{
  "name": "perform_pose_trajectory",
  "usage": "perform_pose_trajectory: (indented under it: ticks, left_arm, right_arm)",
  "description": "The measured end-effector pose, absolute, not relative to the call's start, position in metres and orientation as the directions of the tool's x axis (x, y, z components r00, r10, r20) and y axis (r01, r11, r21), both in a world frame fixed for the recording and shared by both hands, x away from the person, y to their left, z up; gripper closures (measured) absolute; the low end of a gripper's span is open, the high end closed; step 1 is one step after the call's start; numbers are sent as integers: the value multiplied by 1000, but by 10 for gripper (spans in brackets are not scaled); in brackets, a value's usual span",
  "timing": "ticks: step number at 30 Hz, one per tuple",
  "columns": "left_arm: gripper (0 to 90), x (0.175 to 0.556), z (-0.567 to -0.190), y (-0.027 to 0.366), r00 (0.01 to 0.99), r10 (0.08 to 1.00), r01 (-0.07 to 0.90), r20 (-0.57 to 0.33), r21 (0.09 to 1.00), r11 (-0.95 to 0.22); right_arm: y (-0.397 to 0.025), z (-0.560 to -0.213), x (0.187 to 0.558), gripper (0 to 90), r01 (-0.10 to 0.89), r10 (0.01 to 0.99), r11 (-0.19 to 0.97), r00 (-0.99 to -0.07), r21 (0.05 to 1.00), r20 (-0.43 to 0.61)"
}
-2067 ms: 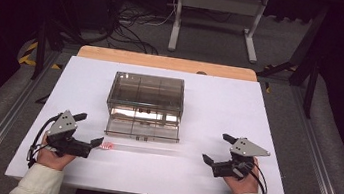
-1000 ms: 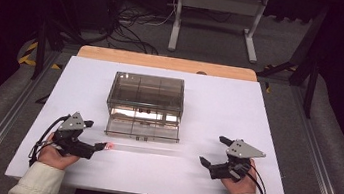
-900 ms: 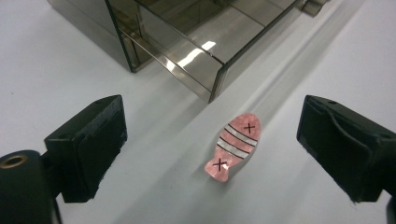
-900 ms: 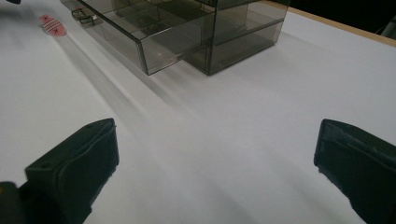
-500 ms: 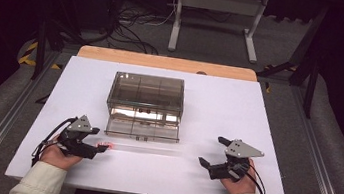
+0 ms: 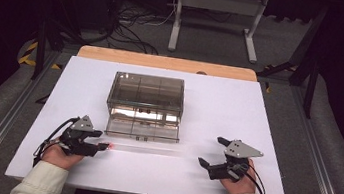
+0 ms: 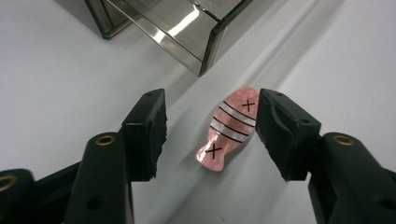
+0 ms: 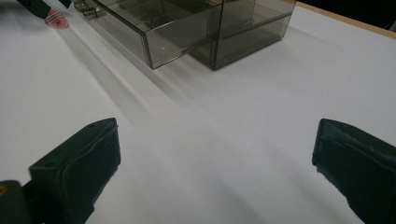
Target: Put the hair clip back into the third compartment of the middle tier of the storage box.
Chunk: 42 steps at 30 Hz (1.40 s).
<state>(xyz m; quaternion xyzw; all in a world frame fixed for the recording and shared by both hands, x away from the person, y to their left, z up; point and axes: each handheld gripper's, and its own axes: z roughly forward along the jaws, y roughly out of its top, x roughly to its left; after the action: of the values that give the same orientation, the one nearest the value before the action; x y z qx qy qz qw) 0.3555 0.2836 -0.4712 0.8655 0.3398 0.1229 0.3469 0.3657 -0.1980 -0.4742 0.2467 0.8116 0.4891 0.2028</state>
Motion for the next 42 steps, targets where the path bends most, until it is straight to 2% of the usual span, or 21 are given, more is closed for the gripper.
perform_pose_trajectory:
  ticks: [6, 11, 16, 19, 27, 33, 42]
  left_arm:
    - [492, 356, -472, 282, 746, 666, 506, -26, 672, -540]
    - [575, 354, -472, 280, 754, 656, 502, -24, 666, -552]
    - [609, 353, -472, 277, 766, 643, 486, 10, 645, -589]
    - [665, 352, -472, 276, 773, 634, 474, 25, 641, -604]
    - [729, 351, -471, 274, 787, 616, 463, 32, 629, -624]
    - [829, 349, -471, 272, 804, 594, 448, 32, 624, -640]
    - [838, 348, -470, 270, 805, 592, 443, 47, 617, -651]
  right_arm:
    - [-198, -474, 365, 15, 204, 598, 401, -797, 893, -86]
    - [-198, -474, 365, 16, 203, 598, 403, -797, 892, -89]
    - [-198, -474, 365, 16, 205, 597, 399, -798, 894, -83]
    - [-198, -474, 365, 16, 205, 596, 400, -799, 893, -83]
    - [-198, -474, 365, 16, 205, 598, 399, -797, 894, -85]
    - [-198, -474, 365, 16, 204, 598, 400, -797, 893, -86]
    - [-198, -474, 365, 16, 204, 598, 401, -797, 893, -86]
